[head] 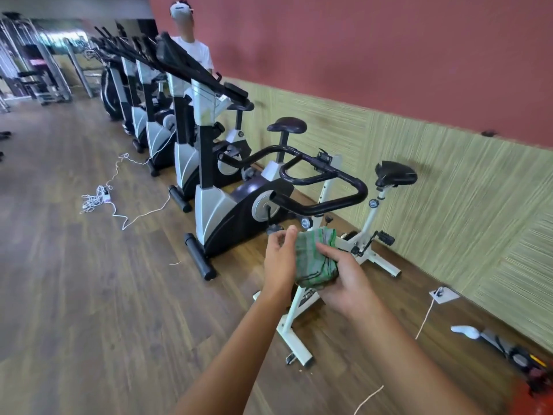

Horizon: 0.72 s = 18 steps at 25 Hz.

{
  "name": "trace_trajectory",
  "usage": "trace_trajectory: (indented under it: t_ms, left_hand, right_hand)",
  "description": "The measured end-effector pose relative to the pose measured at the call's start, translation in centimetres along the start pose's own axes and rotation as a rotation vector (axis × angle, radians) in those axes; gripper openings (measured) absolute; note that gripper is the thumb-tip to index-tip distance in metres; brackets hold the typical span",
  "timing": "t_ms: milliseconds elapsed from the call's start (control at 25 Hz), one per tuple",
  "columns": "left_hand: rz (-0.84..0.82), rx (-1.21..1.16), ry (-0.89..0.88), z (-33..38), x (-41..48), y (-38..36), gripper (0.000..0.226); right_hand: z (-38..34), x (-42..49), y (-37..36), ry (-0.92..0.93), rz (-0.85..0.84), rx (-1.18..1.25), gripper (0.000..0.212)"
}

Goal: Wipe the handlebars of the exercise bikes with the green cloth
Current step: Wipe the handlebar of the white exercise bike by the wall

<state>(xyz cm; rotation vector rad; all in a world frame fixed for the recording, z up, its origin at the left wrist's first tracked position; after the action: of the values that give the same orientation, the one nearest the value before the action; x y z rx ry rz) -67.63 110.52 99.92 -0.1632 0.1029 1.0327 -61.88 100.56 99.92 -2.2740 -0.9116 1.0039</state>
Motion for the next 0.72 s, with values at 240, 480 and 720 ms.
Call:
trace_trajectory:
  t_ms: [240,480,720]
  left_hand:
    - [0.204,0.024,-0.051,1.9,7.5,0.7,0.018]
    - [0.505,-0.004,-0.037,3.1,15.3,0.9,0.016]
    - [0.272,-0.306,0.236,2.0,20.4,-1.4,0.035]
  right_hand:
    - [-4.4,9.1,-0.1,0.178,0.012,-0.161,0.034]
    - [-9.3,16.0,-4.0,0.534,-0.095,-0.822,0.046]
    - [-6.1,18.6,-8.6,1.105,-0.263,-1.506,0.064]
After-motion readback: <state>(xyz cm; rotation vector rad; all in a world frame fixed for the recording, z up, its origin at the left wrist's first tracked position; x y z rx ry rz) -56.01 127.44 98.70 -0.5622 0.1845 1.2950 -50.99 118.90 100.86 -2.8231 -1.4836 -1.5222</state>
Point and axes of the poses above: each hand's wrist, its own x-axis towards the middle knuckle, its own y-axis out of the back of the hand, z = x × y, the point moved 8 cm from there along x, towards the middle knuckle, and after that the axes turned 1 degree about x, right-handed, at the moved point
